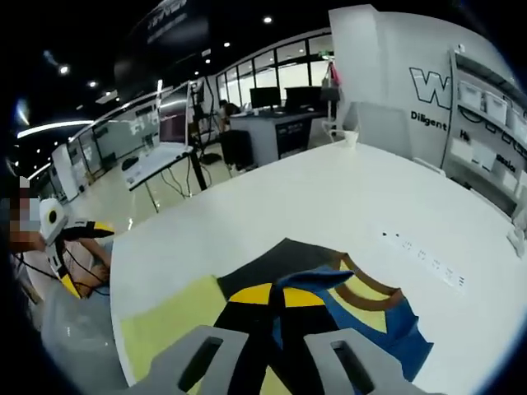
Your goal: Fold the garment on the visible template until the final outline fits inside the template.
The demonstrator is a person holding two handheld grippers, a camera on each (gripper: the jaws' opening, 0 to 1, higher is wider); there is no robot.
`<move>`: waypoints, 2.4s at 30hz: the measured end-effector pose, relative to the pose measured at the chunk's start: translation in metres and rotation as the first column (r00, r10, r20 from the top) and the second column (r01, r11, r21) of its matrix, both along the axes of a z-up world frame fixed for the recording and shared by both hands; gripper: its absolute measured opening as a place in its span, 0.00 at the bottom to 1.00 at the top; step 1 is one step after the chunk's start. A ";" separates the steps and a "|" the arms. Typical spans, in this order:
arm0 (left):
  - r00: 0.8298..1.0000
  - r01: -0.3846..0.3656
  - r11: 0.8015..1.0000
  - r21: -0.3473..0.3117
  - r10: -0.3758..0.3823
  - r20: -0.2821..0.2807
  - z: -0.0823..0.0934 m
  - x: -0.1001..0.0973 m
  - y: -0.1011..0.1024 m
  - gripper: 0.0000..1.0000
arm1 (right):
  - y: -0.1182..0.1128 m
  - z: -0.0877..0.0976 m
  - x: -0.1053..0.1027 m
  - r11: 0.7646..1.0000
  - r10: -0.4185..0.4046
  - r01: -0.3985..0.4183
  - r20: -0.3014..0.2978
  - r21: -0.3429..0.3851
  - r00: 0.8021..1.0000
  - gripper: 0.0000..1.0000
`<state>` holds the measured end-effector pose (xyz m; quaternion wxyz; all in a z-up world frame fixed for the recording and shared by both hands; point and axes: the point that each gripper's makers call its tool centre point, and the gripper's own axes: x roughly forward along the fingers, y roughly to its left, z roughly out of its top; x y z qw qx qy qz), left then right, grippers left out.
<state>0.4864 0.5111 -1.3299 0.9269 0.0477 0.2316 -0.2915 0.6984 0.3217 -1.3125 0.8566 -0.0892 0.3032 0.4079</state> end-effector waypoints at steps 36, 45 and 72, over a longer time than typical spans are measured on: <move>0.999 -0.048 0.998 -0.036 0.047 -0.023 -0.014 0.012 0.016 0.97 | 0.045 -0.064 -0.002 0.989 0.086 -0.093 -0.069 -0.112 0.994 0.00; 0.999 -0.048 0.999 -0.027 0.047 -0.028 -0.016 0.010 0.023 0.97 | 0.050 -0.073 -0.005 0.989 0.093 -0.100 -0.069 -0.110 0.993 0.00; 0.998 -0.052 0.998 -0.039 0.051 -0.046 -0.021 0.011 0.023 0.96 | 0.072 -0.102 -0.036 0.965 0.214 -0.224 -0.092 -0.133 0.973 0.03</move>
